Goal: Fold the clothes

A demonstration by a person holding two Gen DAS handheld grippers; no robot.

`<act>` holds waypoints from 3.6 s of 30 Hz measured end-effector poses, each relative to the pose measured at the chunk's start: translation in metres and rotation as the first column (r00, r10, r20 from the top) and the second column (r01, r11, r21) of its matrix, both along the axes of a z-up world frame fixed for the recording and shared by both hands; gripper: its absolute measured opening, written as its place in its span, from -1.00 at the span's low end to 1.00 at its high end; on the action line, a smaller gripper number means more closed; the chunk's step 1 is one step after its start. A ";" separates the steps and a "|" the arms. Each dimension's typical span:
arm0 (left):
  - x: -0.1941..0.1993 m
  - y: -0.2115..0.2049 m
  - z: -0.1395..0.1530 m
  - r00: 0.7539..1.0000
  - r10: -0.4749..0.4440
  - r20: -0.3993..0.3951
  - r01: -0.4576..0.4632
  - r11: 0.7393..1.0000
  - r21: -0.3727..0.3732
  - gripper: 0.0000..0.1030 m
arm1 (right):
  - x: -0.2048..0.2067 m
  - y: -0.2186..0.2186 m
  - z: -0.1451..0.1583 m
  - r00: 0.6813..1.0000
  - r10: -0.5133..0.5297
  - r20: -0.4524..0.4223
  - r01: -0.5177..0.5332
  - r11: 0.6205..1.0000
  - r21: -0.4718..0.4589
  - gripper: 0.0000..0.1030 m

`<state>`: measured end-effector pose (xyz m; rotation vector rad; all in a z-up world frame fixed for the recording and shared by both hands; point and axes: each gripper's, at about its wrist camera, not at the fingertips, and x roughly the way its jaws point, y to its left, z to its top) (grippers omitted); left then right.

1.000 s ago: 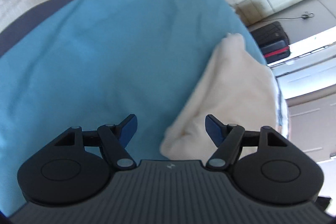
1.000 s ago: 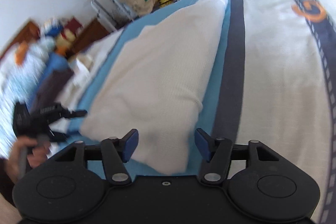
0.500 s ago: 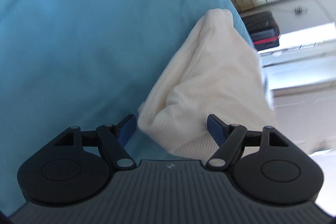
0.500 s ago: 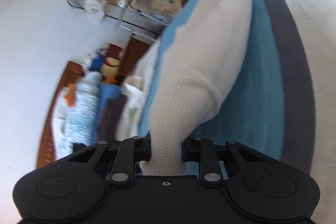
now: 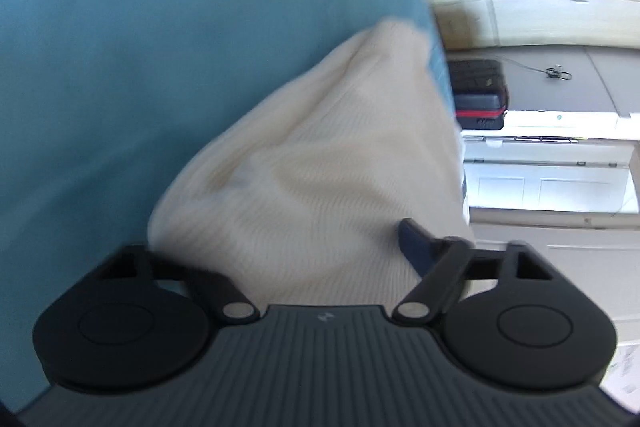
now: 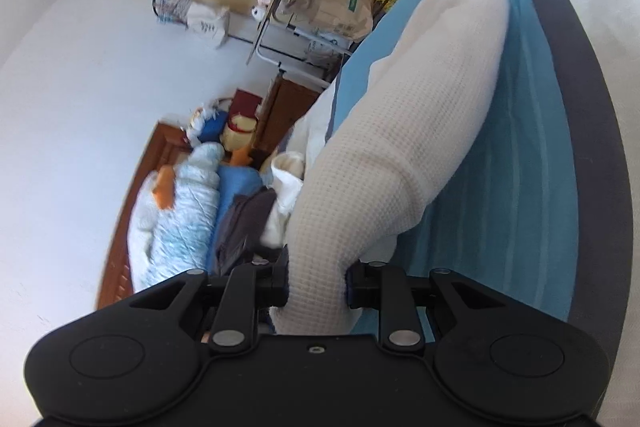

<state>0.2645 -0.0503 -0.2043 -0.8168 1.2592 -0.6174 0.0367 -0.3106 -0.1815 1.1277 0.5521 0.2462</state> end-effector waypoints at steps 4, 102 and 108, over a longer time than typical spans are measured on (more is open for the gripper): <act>0.002 -0.004 0.015 0.992 -0.008 0.125 0.002 0.999 0.048 -0.51 | -0.002 -0.002 0.002 0.999 0.008 -0.046 -0.010 0.998 -0.054 -0.47; 0.153 0.442 0.141 0.777 0.199 0.597 -0.529 0.722 0.447 -0.48 | 0.316 0.409 0.099 0.877 0.467 -0.108 -0.402 0.593 -0.698 -0.13; 0.157 0.468 0.120 0.768 0.313 0.559 -0.551 0.768 0.327 -0.47 | 0.303 0.364 0.085 0.885 0.465 -0.028 -0.412 0.753 -0.512 -0.06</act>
